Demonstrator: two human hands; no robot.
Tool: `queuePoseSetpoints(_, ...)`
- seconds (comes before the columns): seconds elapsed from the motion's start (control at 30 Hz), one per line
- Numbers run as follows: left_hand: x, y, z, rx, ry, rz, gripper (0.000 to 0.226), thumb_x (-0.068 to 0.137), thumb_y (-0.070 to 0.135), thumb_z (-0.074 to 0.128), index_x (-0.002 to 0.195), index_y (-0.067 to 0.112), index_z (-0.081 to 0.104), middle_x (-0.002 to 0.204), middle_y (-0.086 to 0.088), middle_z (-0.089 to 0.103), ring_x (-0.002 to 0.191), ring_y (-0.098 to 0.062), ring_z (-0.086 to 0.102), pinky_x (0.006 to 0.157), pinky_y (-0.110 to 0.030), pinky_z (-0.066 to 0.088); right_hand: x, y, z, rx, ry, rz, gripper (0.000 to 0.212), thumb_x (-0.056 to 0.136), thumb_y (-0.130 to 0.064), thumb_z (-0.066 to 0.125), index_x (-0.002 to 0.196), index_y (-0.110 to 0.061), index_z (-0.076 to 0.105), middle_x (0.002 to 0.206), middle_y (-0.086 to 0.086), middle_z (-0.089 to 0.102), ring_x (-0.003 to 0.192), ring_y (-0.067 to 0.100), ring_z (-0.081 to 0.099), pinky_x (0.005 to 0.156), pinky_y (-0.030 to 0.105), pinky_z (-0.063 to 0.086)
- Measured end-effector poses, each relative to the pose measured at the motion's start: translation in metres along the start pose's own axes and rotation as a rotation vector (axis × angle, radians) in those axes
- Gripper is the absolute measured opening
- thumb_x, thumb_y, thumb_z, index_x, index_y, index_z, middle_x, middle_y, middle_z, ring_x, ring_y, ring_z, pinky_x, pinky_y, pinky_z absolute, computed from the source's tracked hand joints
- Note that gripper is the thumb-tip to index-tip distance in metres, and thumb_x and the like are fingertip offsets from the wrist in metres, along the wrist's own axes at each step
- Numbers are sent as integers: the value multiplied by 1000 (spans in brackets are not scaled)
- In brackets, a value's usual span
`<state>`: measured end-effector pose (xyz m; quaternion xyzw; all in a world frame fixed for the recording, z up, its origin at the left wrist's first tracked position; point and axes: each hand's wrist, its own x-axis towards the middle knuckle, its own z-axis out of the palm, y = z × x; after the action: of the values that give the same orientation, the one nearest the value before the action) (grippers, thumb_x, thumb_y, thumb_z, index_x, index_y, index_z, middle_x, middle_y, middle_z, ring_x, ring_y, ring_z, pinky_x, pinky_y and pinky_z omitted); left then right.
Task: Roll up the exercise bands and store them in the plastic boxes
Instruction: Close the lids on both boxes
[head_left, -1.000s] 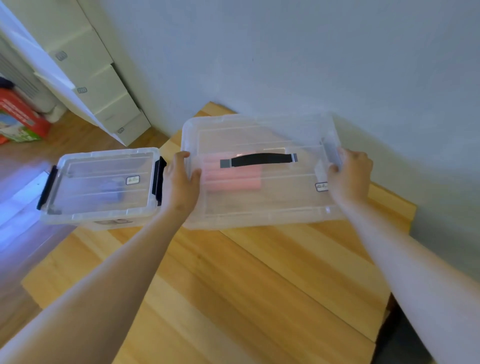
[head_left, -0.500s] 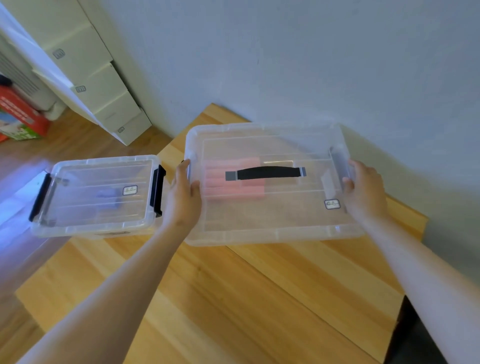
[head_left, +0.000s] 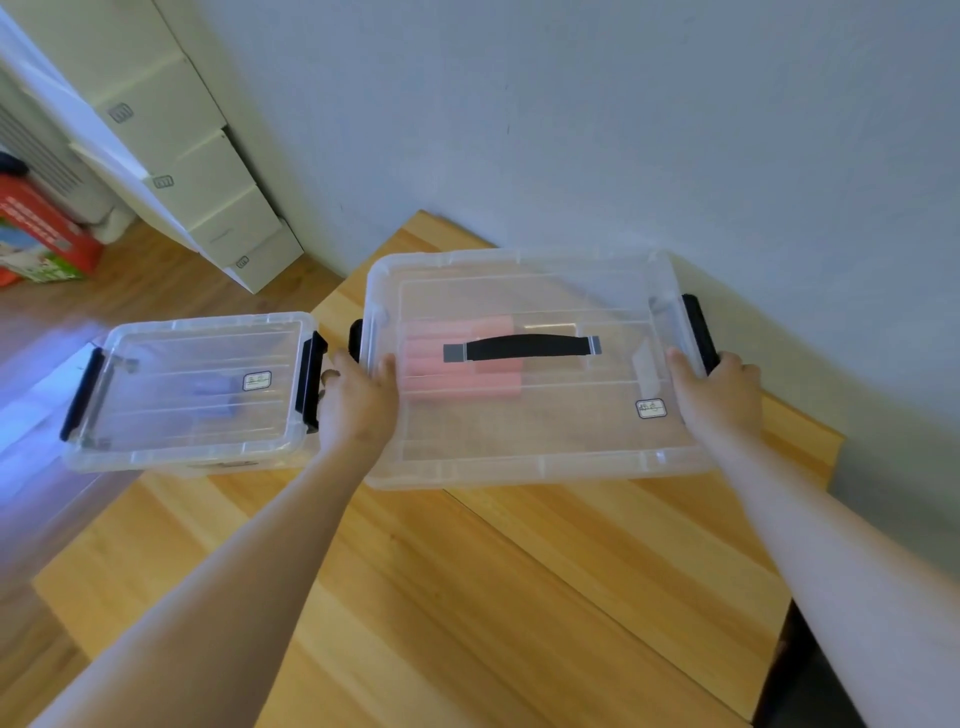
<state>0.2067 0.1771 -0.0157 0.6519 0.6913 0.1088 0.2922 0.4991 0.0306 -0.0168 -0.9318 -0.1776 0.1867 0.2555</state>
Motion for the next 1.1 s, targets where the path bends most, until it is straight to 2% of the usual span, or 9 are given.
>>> queuePoseSetpoints(0.2,-7,3,1,208,68,126,56,104,38,31,136,-7,30,127,-32,49,107,-47,55,75,-45,44,-14,2,-1,-73,87,-85,53,96,-43,47,119,5,43,117,25,53,104,44,54,70,41,38)
queuePoseSetpoints(0.3,-10,3,2,254,86,163,52,105,36,31,133,-7,34,126,-32,50,108,-47,54,81,-47,46,-20,9,-2,-107,104,-106,47,98,-40,45,113,4,44,105,25,61,95,44,59,66,40,38)
queuePoseSetpoints(0.47,-13,2,4,261,134,168,55,103,34,39,139,-7,32,136,-30,42,120,-44,44,96,-47,41,-24,14,-2,-105,123,-124,44,98,-38,46,113,3,45,101,25,63,92,43,60,65,40,41)
queuePoseSetpoints(0.6,-19,0,3,206,179,237,55,102,27,45,144,-4,28,137,-26,38,124,-39,40,100,-46,43,-25,17,-1,-132,136,-161,40,99,-35,44,108,4,46,97,26,63,90,44,60,62,38,37)
queuePoseSetpoints(0.67,-20,-1,1,139,161,206,61,101,27,47,148,-1,21,142,-23,34,130,-37,36,104,-45,38,-26,18,-1,-151,137,-179,38,100,-33,43,108,4,46,96,27,63,89,44,60,61,38,36)
queuePoseSetpoints(0.73,-18,-3,-1,41,131,157,62,100,31,49,148,2,25,143,-19,34,132,-36,35,106,-45,35,-27,18,-1,-168,130,-194,36,100,-32,41,109,3,46,94,27,64,87,44,60,62,39,36)
queuePoseSetpoints(0.83,-15,-6,-4,-80,89,107,56,98,33,52,144,7,34,139,-15,42,123,-36,47,99,-51,44,-26,19,-1,-180,123,-220,35,101,-30,39,115,2,45,94,26,64,87,43,60,62,38,35)
queuePoseSetpoints(0.93,-18,-6,-5,-147,79,98,46,98,30,53,137,9,40,126,-14,55,110,-35,56,90,-50,49,-25,20,1,-175,121,-267,37,101,-27,39,126,-1,42,96,24,64,86,42,60,63,40,39)
queuePoseSetpoints(1.1,-21,-4,-5,-180,116,111,44,97,27,55,136,11,43,117,-12,60,107,-31,57,87,-43,46,-26,22,0,-193,123,-281,44,101,-26,37,138,-2,36,100,24,63,93,42,59,66,38,36)
